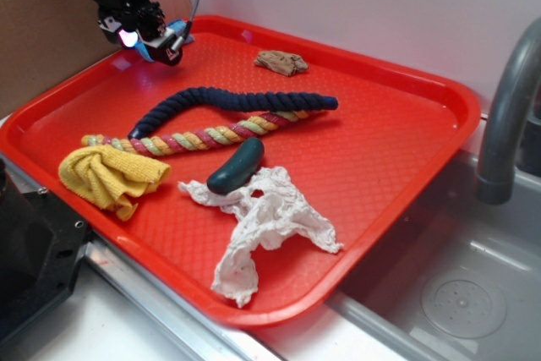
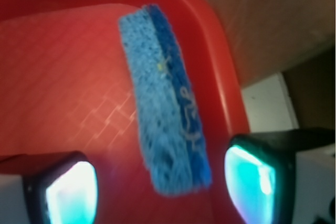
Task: Grab the blue sponge.
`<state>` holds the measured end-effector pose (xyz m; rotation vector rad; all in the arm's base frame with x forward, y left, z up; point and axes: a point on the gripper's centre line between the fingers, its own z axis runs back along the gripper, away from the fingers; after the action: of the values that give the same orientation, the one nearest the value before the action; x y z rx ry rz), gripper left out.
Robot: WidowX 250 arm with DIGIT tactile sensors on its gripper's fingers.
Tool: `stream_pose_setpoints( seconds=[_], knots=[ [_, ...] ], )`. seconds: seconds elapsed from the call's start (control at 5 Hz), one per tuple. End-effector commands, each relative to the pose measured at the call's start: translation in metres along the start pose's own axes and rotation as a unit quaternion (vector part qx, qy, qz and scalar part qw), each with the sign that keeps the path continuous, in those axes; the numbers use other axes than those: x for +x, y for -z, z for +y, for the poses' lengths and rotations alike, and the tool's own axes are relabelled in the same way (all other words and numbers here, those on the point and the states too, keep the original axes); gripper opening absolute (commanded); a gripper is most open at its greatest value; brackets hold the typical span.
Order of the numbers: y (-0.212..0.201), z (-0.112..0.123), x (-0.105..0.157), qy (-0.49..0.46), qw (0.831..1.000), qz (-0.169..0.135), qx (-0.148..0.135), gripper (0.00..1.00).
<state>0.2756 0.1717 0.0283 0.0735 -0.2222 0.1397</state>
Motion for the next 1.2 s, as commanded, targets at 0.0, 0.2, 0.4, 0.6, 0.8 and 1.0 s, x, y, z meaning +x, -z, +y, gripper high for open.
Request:
stream_pose_setpoints(
  seconds=[0.0, 0.2, 0.4, 0.6, 0.8, 1.0],
  knots=[
    [-0.002, 0.006, 0.008, -0.001, 1.000, -0.011, 0.010, 0.03],
    [-0.011, 0.000, 0.006, 0.003, 1.000, -0.027, 0.009, 0.00],
    [-0.029, -0.011, 0.001, 0.014, 0.998, -0.055, 0.009, 0.00],
    [-0.057, -0.038, -0.008, 0.031, 0.997, -0.072, -0.007, 0.00],
    [-0.104, -0.070, -0.027, 0.050, 0.994, -0.088, -0.042, 0.00],
    [-0.139, -0.073, -0.055, 0.077, 0.983, -0.132, -0.104, 0.00]
  ],
)
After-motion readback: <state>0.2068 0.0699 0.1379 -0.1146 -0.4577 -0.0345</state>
